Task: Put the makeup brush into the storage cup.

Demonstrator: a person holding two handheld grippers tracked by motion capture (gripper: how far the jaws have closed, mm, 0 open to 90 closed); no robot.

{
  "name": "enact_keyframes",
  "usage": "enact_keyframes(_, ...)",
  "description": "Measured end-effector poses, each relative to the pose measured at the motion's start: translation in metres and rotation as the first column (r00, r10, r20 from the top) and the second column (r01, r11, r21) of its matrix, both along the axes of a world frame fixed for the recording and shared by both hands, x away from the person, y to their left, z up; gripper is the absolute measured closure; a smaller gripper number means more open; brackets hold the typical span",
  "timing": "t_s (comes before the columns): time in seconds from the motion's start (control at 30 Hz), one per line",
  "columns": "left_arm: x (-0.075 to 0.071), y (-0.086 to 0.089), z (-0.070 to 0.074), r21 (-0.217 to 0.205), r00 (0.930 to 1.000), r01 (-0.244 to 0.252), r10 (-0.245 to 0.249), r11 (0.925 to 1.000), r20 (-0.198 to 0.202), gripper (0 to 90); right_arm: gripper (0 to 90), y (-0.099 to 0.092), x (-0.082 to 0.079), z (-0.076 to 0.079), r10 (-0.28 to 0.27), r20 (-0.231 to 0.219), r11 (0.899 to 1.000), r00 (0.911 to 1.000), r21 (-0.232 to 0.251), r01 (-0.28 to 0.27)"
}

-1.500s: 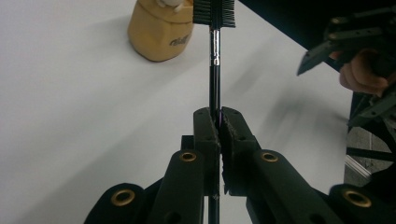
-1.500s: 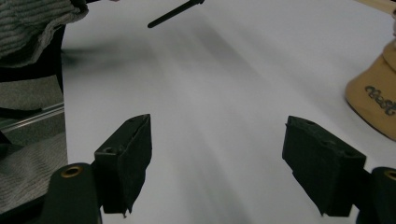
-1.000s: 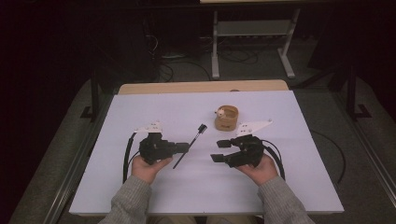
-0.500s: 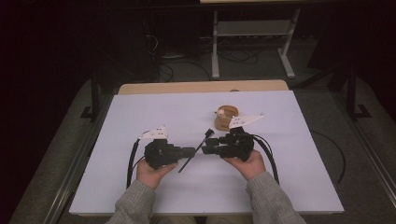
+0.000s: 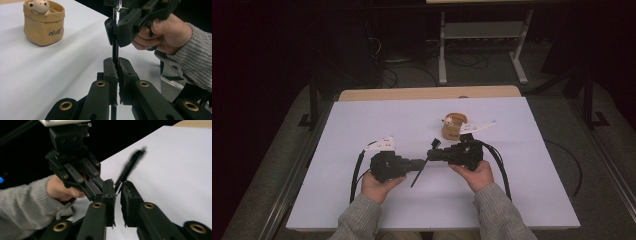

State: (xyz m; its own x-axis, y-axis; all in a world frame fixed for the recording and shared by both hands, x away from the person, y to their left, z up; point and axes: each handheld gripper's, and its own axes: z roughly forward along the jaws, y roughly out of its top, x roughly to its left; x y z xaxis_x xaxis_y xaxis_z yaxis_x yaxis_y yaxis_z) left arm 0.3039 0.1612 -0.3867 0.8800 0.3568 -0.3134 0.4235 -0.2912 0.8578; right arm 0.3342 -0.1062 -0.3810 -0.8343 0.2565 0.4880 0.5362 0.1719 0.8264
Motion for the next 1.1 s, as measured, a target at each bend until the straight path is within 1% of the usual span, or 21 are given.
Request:
enact_keyframes(0.03,0.000,-0.002,0.000,0.006,1.0000,0.002,-0.002,1.0000,0.007,85.7,84.1,0.000,0.000,0.000,0.008,-0.005,1.000,1.0000,0.009,-0.008)
enact_keyframes(0.07,0.000,-0.003,0.000,0.007,1.0000,0.004,-0.004,1.0000,0.001,85.6,84.4,0.001,0.000,0.000,0.014,-0.008,1.000,0.9999,0.012,-0.014)
enact_keyframes(0.1,0.000,-0.003,-0.001,0.008,1.0000,0.008,-0.008,0.9999,0.000,85.6,84.5,0.001,0.000,0.000,0.017,0.003,1.000,0.9999,0.009,-0.017)
enact_keyframes(0.17,0.000,-0.003,-0.001,0.008,1.0000,0.008,-0.008,0.9999,0.000,85.5,84.5,0.001,-0.001,0.001,0.015,0.003,1.000,0.9999,0.001,-0.015)
enact_keyframes(0.23,-0.001,-0.004,-0.001,0.023,0.9999,0.009,-0.009,0.9997,0.010,84.7,84.7,0.001,-0.001,0.001,0.017,-0.002,1.000,0.9998,-0.008,-0.017)
enact_keyframes(0.3,-0.001,-0.004,-0.001,0.030,0.9999,0.006,-0.006,0.9995,0.011,82.5,84.7,0.000,-0.001,0.002,0.013,0.010,1.000,0.9999,-0.028,-0.012)
enact_keyframes(0.33,-0.001,-0.004,-0.001,0.036,0.9999,0.002,-0.003,0.9994,0.014,82.5,84.7,0.000,-0.001,0.002,0.013,0.010,1.000,0.9999,-0.028,-0.012)
enact_keyframes(0.37,-0.001,-0.002,-0.001,0.049,0.9999,-0.005,0.004,0.9988,0.012,78.0,84.7,-0.002,-0.001,0.004,0.009,0.016,0.999,0.9998,-0.038,-0.008)
enact_keyframes(0.4,-0.001,-0.002,-0.001,0.049,0.9999,-0.005,0.004,0.9988,0.012,77.4,84.7,-0.002,-0.001,0.004,0.009,0.016,0.999,0.9998,-0.038,-0.008)
enact_keyframes(0.43,-0.003,-0.001,-0.001,0.057,0.9998,-0.012,0.011,0.9983,0.019,76.4,84.7,-0.003,-0.001,0.005,0.005,0.024,0.998,0.9997,-0.059,-0.004)
enact_keyframes(0.47,-0.003,-0.001,-0.001,0.057,0.9998,-0.012,0.011,0.9983,0.019,75.4,84.7,-0.003,-0.001,0.005,0.005,0.024,0.998,0.9997,-0.059,-0.004)
enact_keyframes(0.53,-0.004,0.000,-0.001,0.066,0.9997,-0.018,0.017,0.9976,0.020,75.2,84.7,-0.004,-0.002,0.006,0.006,0.028,0.997,0.9996,-0.079,-0.004)
enact_keyframes(0.57,-0.005,0.001,0.000,0.080,0.9994,-0.022,0.019,0.9966,0.029,74.4,84.7,-0.004,-0.002,0.007,0.004,0.028,0.996,0.9996,-0.089,-0.001)
enact_keyframes(0.63,-0.007,0.004,0.000,0.093,0.9989,-0.034,0.030,0.9951,0.036,73.7,84.7,-0.005,-0.002,0.009,0.004,0.043,0.994,0.9991,-0.108,0.000)
enact_keyframes(0.67,-0.007,0.004,0.000,0.093,0.9989,-0.034,0.030,0.9951,0.036,73.6,84.7,-0.005,-0.002,0.009,0.004,0.043,0.994,0.9991,-0.108,0.000)
enact_keyframes(0.77,-0.011,0.009,0.000,0.111,0.9979,-0.057,0.053,0.9922,0.038,72.5,84.8,-0.006,-0.003,0.011,0.004,0.053,0.991,0.9986,-0.135,0.004)
enact_keyframes(0.9,-0.013,0.015,-0.001,0.110,0.9968,-0.075,0.071,0.9911,0.035,71.9,84.7,-0.007,-0.003,0.012,0.003,0.055,0.988,0.9985,-0.152,0.005)
enact_keyframes(0.93,-0.013,0.017,-0.001,0.113,0.9967,-0.077,0.073,0.9906,0.035,71.1,84.8,-0.009,-0.003,0.013,0.001,0.064,0.987,0.9980,-0.163,0.010)
enact_keyframes(1.0,-0.014,0.022,-0.002,0.107,0.9966,-0.081,0.080,0.9909,0.019,69.9,84.7,-0.010,-0.004,0.014,0.001,0.071,0.985,0.9975,-0.175,0.011)
enact_keyframes(1.07,-0.015,0.029,-0.004,0.101,0.9950,-0.100,0.100,0.9899,0.008,69.6,84.7,-0.012,-0.004,0.015,0.003,0.074,0.983,0.9972,-0.182,0.011)
enact_keyframes(1.1,-0.015,0.029,-0.004,0.101,0.9950,-0.100,0.100,0.9899,0.008,69.5,84.7,-0.012,-0.004,0.015,0.003,0.074,0.983,0.9972,-0.182,0.011)
